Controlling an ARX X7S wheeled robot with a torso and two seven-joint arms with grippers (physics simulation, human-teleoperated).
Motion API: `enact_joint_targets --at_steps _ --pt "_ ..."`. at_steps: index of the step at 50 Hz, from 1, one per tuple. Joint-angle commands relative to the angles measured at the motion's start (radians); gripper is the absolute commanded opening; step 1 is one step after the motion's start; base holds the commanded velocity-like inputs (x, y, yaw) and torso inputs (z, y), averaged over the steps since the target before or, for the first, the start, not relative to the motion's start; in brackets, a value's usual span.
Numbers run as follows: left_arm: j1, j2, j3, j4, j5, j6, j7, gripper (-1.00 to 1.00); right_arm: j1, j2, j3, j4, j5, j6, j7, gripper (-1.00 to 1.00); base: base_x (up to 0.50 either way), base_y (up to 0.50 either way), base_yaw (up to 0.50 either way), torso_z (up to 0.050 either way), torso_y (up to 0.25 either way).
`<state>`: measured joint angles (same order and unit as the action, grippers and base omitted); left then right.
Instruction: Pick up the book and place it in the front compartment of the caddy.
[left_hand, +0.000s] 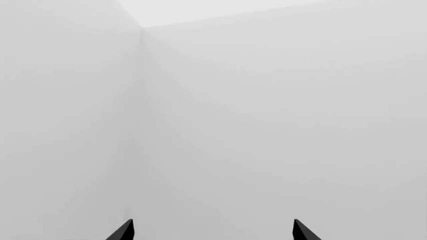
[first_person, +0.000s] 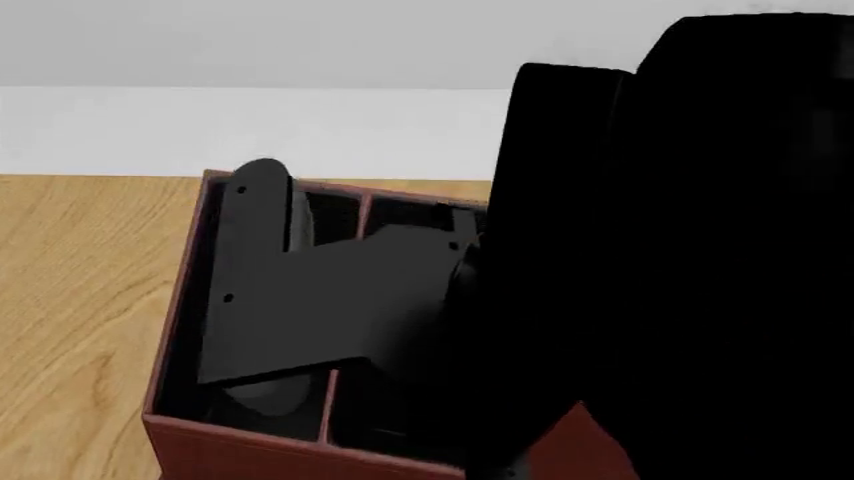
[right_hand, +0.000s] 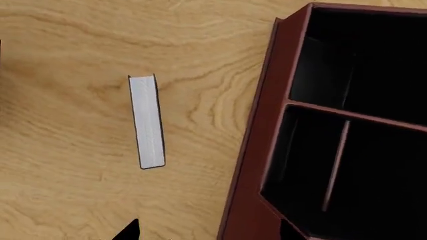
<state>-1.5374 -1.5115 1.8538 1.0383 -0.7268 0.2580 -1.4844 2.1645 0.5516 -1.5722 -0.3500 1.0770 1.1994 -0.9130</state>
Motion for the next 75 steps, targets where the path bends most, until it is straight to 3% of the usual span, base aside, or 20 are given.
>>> enact_joint_targets --at_steps 1,26,56,75 --pt "0.01 0.01 0.016 -0.007 0.023 0.017 -0.014 1.0 -0.057 -0.052 -0.04 0.005 -0.063 -0.059 -0.023 1.0 0.0 0.0 0.0 0.0 0.0" --pt "0.018 -0.005 0.013 -0.015 0.025 0.036 0.004 1.0 -0.232 -0.157 -0.038 0.076 -0.082 -0.166 0.012 1.0 0.0 0.0 0.0 0.0 0.0" --pt "0.049 -0.046 0.03 -0.008 0.066 0.067 0.002 1.0 -0.386 -0.08 -0.037 -0.039 0.035 -0.135 0.149 1.0 0.0 0.0 0.0 0.0 0.0" --pt "0.059 -0.035 0.031 -0.017 0.07 0.071 -0.003 1.0 -0.475 -0.12 -0.095 0.051 0.007 -0.118 0.187 1.0 0.0 0.0 0.0 0.0 0.0"
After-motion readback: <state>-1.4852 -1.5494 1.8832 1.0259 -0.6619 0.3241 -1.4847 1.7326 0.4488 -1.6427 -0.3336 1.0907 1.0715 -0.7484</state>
